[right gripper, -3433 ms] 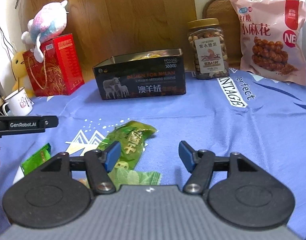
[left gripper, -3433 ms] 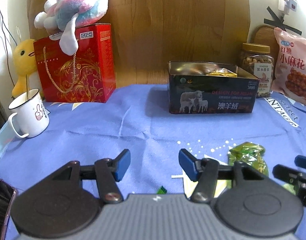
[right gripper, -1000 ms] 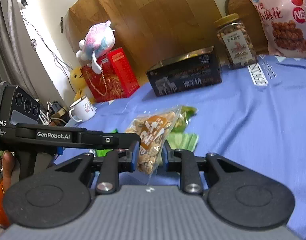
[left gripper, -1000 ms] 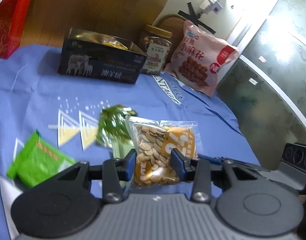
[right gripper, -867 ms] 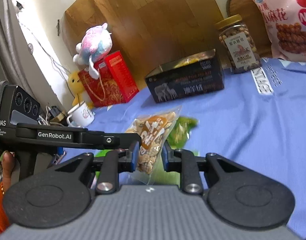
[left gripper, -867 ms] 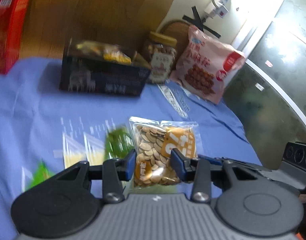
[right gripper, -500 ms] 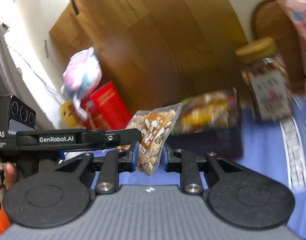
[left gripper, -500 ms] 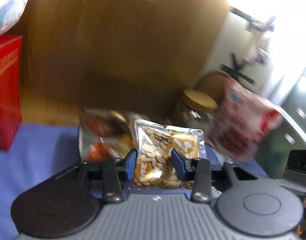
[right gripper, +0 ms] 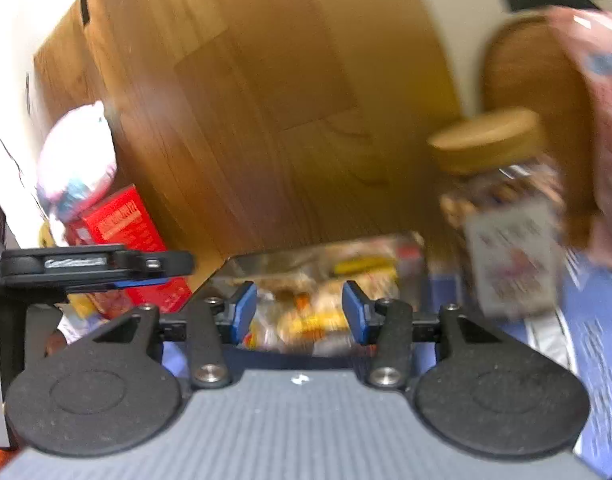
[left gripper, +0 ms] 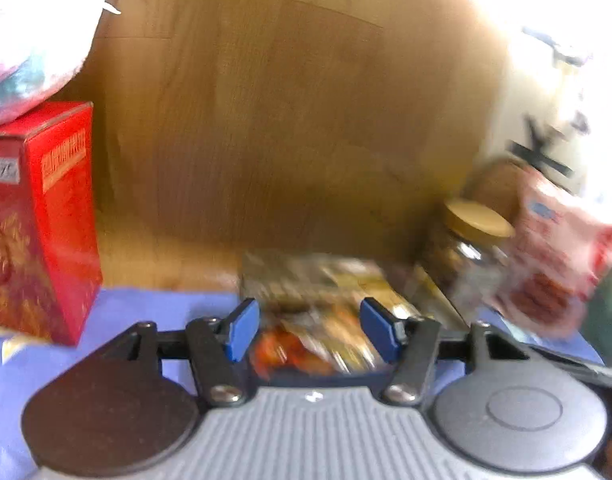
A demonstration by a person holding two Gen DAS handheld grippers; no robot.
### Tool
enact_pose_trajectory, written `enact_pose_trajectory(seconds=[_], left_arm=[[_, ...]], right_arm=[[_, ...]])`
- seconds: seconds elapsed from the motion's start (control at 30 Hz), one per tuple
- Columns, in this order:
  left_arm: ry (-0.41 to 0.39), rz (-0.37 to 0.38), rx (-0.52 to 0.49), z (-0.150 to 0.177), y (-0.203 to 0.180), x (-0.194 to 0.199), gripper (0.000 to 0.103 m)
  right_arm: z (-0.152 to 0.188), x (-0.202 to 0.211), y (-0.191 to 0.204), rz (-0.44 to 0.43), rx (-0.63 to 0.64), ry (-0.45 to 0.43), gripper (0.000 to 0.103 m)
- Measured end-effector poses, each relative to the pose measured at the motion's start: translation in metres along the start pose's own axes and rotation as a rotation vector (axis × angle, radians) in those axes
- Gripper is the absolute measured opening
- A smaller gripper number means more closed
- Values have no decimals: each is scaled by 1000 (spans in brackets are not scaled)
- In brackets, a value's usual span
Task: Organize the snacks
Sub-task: 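Carry the seed packet into the tin box and open the left tool, then grasp the green jelly pouch with the left tool, then carry the jelly pouch into the tin box and release it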
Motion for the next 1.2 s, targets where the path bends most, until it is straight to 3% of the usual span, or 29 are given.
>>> enact_pose_trajectory(seconds=[0.2,0.33,0.43,0.57,0.63,0.7,0.8,1.0,1.2], left_arm=[[216,144,-44,65,-36,24,58],[340,157,-7,104,-38,26,61],[410,189,44,128,-38,29,58],[357,135,-4,137,-40,34,49],[355,149,-4,139,-44,31,29],[346,137,28,136,-40,26,25],[333,143,85,133,-34,16,22],[308,190,178,118,-28,11,21],[149,222,152,45,-33,10,22]], right_arm=[[51,79,-17,-52,-182,92,52],[88,108,2,-65,-107,153,52],[105,108,11,-60,-104,198,52],[117,101,18,-28,-2,208,52],[119,99,22,-29,51,194,49],[122,93,27,-32,106,195,41],[123,80,32,-24,143,180,36],[113,74,19,-38,29,140,27],[61,67,30,-61,58,-14,24]])
Point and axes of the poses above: each gripper's, at about its wrist camera, not at the fingertips, and x roughly against the way its jaws point, y to its left, z to its underside, the point moved 4 cm from there along -x, roughly the way its jaws point, and after that the axes turned 10 degrees about -y, right-handed, at the moved point
